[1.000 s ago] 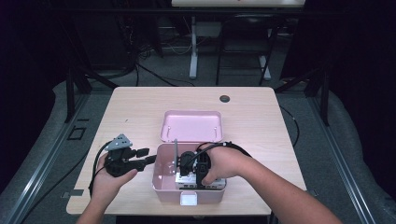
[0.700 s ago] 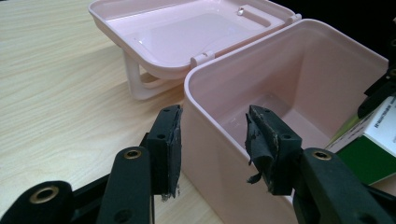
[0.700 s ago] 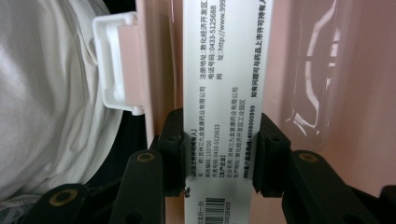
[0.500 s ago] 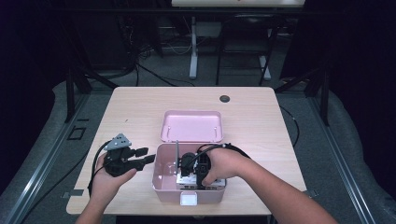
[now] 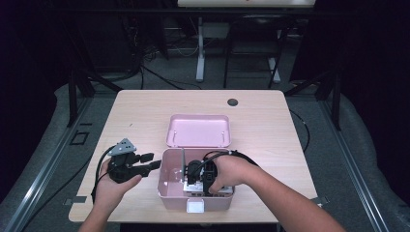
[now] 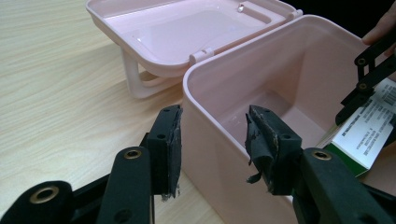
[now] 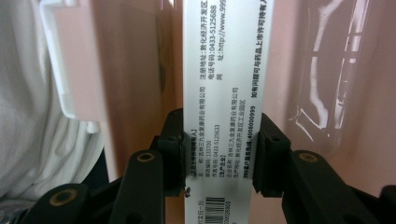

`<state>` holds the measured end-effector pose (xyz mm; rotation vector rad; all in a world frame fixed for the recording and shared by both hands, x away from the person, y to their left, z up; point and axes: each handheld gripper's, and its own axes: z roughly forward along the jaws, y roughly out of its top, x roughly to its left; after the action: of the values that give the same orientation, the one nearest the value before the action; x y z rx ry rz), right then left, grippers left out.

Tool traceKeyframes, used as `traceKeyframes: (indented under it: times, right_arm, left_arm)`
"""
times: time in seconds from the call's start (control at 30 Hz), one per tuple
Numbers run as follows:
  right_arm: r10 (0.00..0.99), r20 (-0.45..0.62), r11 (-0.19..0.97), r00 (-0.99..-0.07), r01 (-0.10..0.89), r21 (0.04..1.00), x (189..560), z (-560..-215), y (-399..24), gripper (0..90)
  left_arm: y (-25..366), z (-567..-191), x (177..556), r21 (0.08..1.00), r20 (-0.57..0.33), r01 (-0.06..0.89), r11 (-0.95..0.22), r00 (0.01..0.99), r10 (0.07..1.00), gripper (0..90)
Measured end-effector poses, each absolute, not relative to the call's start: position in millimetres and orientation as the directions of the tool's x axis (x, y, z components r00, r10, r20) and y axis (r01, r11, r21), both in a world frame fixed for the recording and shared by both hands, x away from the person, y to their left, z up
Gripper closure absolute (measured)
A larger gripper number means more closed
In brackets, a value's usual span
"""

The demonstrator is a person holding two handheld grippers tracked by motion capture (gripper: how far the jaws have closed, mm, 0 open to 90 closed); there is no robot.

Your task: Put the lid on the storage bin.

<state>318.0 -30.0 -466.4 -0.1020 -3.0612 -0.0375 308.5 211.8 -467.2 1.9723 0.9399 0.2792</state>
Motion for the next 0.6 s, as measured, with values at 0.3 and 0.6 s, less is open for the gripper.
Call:
traceKeyframes:
  times: [0.3, 0.6]
  right_arm:
    - [0.072, 0.084, 0.997, -0.994, 0.075, 0.032, 320, -475, -33, 61.4]
    - [0.068, 0.098, 0.996, -0.993, 0.073, 0.048, 322, -480, -33, 61.4]
  left_arm:
    - [212, -469, 310, 0.809, -0.168, 0.507, -0.297, 0.684, 0.710, 55.3]
    - [212, -469, 309, 0.809, -0.170, 0.509, -0.295, 0.683, 0.711, 55.3]
